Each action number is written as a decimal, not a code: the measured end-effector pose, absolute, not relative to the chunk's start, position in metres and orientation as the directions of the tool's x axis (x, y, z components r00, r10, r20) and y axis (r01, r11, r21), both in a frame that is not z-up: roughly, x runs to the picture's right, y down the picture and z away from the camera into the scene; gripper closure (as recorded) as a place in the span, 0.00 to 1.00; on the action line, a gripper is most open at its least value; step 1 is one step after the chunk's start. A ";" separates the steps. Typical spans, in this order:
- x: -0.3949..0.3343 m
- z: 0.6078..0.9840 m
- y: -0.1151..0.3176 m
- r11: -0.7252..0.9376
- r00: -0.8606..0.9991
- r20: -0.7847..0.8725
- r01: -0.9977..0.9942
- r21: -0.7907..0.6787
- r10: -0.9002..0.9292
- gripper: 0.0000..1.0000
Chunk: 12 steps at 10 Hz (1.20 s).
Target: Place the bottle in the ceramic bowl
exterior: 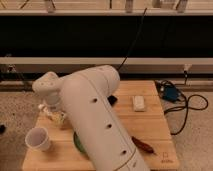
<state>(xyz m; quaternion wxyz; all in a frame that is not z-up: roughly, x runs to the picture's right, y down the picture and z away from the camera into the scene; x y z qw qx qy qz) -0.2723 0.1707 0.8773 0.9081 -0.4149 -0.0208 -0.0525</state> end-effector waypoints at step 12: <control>-0.231 0.899 0.089 0.711 0.997 0.071 0.078 -0.699 -0.039 0.98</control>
